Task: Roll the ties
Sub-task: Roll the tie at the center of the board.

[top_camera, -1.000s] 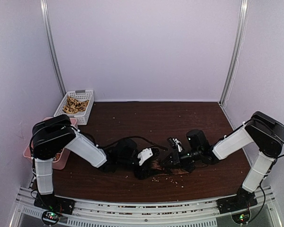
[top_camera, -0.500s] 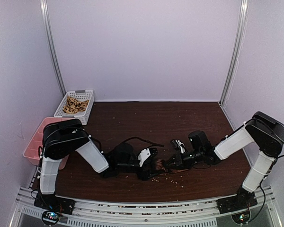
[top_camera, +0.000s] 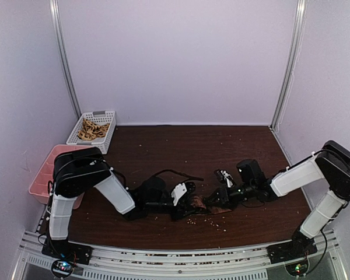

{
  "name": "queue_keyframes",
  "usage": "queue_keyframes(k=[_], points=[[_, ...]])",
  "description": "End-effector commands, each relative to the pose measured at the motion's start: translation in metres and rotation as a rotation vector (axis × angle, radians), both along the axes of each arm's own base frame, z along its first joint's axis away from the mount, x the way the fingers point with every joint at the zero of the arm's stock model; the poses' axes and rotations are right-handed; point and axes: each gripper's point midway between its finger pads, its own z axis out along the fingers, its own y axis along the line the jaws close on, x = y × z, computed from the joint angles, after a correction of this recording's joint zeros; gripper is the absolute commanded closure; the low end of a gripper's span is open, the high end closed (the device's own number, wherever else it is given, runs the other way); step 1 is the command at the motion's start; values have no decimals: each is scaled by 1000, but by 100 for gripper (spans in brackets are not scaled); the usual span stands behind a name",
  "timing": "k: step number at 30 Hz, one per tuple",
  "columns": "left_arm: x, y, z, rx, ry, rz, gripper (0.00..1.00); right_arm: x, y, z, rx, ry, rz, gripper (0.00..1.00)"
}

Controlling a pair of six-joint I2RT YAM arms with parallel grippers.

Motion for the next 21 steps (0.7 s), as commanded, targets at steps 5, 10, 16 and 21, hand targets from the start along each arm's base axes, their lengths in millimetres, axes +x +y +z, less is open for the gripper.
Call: queue_keyframes(k=[5, 10, 16, 21], points=[[-14, 20, -34, 123, 89, 5, 75, 10, -10, -4, -46, 22, -42, 82], [-5, 17, -15, 84, 91, 57, 75, -3, -23, -42, -154, 81, -31, 89], [5, 17, 20, 55, 45, 111, 75, -6, -35, -70, -254, 108, -26, 91], [1, 17, 12, 173, -21, 83, 74, -4, -35, -73, -272, 103, -18, 92]])
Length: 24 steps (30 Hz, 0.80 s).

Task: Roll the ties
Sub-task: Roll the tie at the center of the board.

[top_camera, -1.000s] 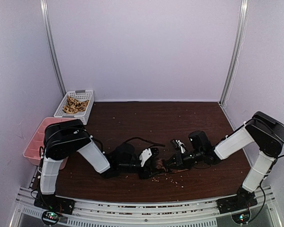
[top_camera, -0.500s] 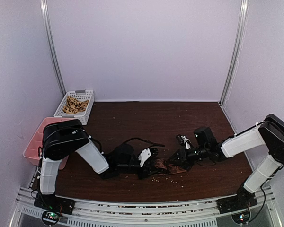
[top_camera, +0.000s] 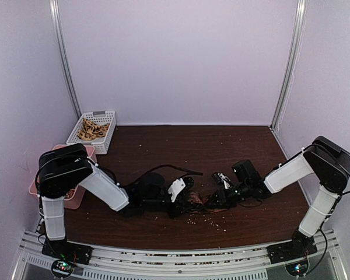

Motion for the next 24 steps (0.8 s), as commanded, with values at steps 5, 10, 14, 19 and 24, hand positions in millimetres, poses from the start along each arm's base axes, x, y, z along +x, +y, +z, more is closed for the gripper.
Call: queue_keyframes(k=[5, 10, 14, 19, 24], points=[[-8, 13, -64, 310, 15, -37, 73, -10, -21, -29, -125, 56, -23, 89], [-15, 19, -89, 367, 91, -31, 72, -11, -2, 23, 74, 1, -2, 70], [-20, 16, -94, 387, 103, -46, 70, -8, 9, 59, 173, -19, -12, 50], [-18, 12, -93, 397, 94, -51, 70, -4, 23, 57, 142, 9, 4, 44], [-18, 13, -95, 414, 90, -51, 70, -4, 29, 39, 94, 42, 7, 50]])
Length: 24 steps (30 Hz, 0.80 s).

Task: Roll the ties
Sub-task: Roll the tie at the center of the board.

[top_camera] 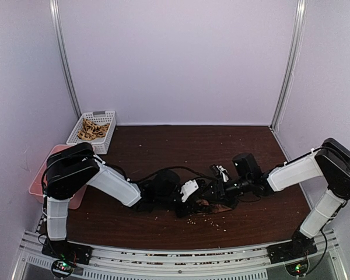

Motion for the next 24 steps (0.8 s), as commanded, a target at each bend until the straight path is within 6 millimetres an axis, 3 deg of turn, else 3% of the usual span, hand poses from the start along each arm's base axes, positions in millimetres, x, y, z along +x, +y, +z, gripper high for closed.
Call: queue_keyframes(k=[1, 8, 11, 18, 22, 24], points=[[-23, 39, -74, 254, 102, -6, 70, -1, 3, -16, -49, 35, 1, 55], [-21, 38, -67, 244, 72, -17, 64, -4, -9, -43, -140, 60, -7, 100], [-17, 32, -52, 208, 34, -24, 50, -8, -14, -50, -154, 70, -12, 100], [-3, 10, 17, -30, -114, -10, 19, -15, -39, -71, -191, 108, -45, 100], [1, 4, 39, -140, -160, 15, 13, -18, -54, -83, -221, 120, -59, 100], [3, 3, 41, -174, -161, 34, 11, -20, -62, -90, -243, 127, -70, 100]])
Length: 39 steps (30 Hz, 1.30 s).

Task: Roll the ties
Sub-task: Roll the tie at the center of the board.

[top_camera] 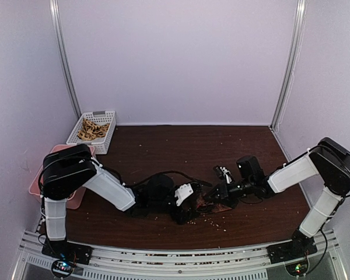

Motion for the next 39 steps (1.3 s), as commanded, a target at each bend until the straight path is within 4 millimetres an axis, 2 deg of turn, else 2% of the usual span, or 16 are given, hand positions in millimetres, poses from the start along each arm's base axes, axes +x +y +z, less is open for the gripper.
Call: queue_keyframes(k=[1, 9, 16, 21, 27, 32, 37, 38, 39], points=[[8, -15, 39, -177, -74, 28, 11, -27, -48, -71, -234, 153, -63, 100], [14, -27, 31, -248, -36, 81, 12, -30, -60, -80, -274, 148, -87, 100], [16, -28, 20, -279, -31, 105, 10, -31, -76, -87, -375, 116, -96, 100], [13, -30, 19, -302, -24, 97, 7, -33, -85, -89, -418, 101, -108, 100], [9, -42, 19, -323, -24, 50, 11, -32, -87, -92, -444, 103, -108, 100], [9, -54, 16, -336, -16, 22, 22, -33, -85, -95, -436, 116, -99, 100], [10, -54, 8, -326, 11, 32, 48, -33, -76, -88, -381, 119, -89, 100], [10, -51, 5, -312, 17, 42, 54, -33, -74, -86, -372, 120, -87, 98], [10, -48, 1, -287, 26, 55, 59, -31, -72, -82, -358, 116, -87, 92]])
